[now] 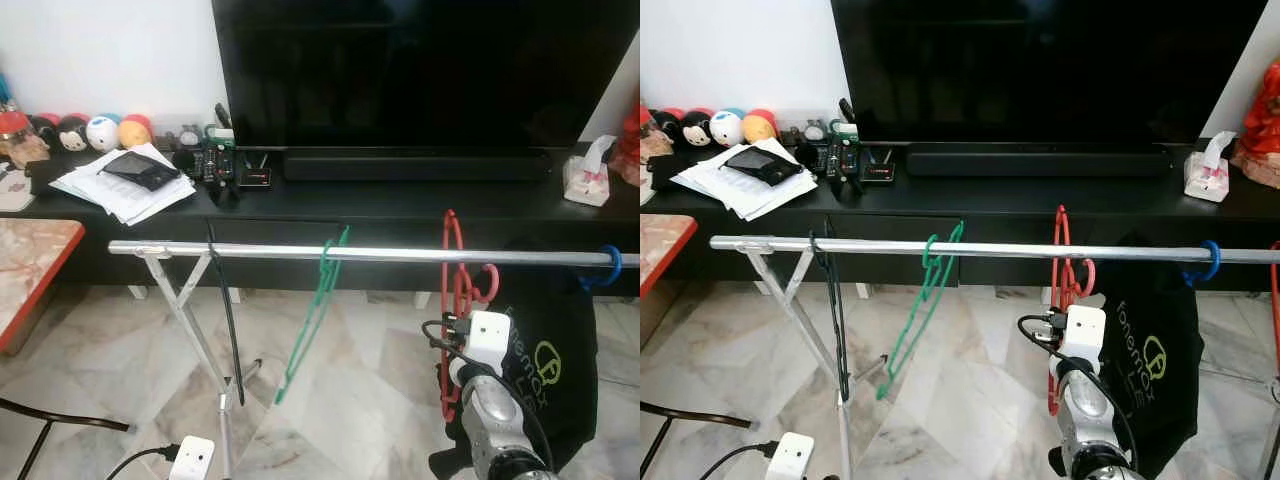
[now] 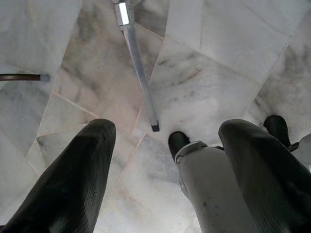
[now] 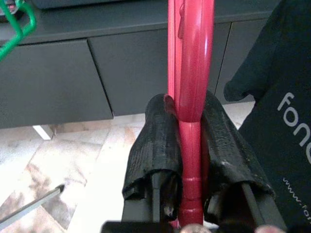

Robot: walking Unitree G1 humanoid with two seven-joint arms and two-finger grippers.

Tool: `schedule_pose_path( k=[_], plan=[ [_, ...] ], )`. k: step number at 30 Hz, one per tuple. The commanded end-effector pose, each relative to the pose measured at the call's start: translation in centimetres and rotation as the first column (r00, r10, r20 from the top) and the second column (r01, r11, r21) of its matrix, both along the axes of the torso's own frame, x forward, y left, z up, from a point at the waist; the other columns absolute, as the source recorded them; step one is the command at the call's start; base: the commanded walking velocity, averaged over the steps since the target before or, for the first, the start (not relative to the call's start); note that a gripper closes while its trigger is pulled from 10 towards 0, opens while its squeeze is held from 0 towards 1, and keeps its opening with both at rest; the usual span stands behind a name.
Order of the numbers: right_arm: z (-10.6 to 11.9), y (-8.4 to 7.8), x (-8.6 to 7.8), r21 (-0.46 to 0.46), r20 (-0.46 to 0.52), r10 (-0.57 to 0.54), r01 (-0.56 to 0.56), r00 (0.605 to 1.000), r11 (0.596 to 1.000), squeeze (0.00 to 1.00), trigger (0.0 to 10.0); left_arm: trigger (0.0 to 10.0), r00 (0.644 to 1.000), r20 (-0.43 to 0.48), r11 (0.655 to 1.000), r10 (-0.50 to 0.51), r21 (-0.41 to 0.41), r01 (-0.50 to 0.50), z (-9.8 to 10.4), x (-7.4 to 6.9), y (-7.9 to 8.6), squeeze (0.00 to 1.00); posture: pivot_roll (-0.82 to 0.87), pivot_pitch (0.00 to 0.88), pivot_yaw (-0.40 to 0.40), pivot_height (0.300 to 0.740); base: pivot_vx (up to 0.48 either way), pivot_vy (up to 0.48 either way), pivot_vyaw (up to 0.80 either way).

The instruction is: Hang hanger

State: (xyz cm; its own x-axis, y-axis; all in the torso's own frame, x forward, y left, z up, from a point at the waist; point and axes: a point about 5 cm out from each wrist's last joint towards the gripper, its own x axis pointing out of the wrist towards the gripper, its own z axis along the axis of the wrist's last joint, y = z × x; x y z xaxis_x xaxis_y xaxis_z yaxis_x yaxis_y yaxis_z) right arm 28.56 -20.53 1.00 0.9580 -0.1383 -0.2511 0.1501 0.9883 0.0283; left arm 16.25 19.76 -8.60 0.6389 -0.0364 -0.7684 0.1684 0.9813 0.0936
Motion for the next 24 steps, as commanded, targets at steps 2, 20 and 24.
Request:
schedule_pose_path(
  k=[2, 20, 24],
  plan=[
    [1.1, -0.4, 0.6, -0.020, 0.061, -0.013, 0.014, 0.998, 1.000, 0.00, 10.0, 10.0, 1.000, -0.023, 1.000, -0.011, 0.008, 0.011, -0.3, -0.6, 0.2, 0.00, -0.10, 0.000, -0.007, 0.740, 0.000, 0.000, 0.00],
    [3.5, -0.9, 3.8, -0.115, -0.021, 0.059, -0.061, 0.998, 0.991, 0.00, 10.0, 10.0, 0.999, -0.030, 1.000, -0.012, 0.010, 0.012, -0.3, -0.6, 0.1, 0.00, -0.10, 0.000, -0.007, 0.740, 0.000, 0.000, 0.00],
    [3.1, -0.8, 3.9, -0.139, -0.087, 0.068, -0.080, 0.994, 0.987, 0.00, 10.0, 10.0, 0.999, -0.034, 1.000, -0.013, 0.007, 0.014, -0.3, -0.6, 0.1, 0.00, -0.10, 0.000, -0.008, 0.740, 0.000, 0.000, 0.00]
  ],
)
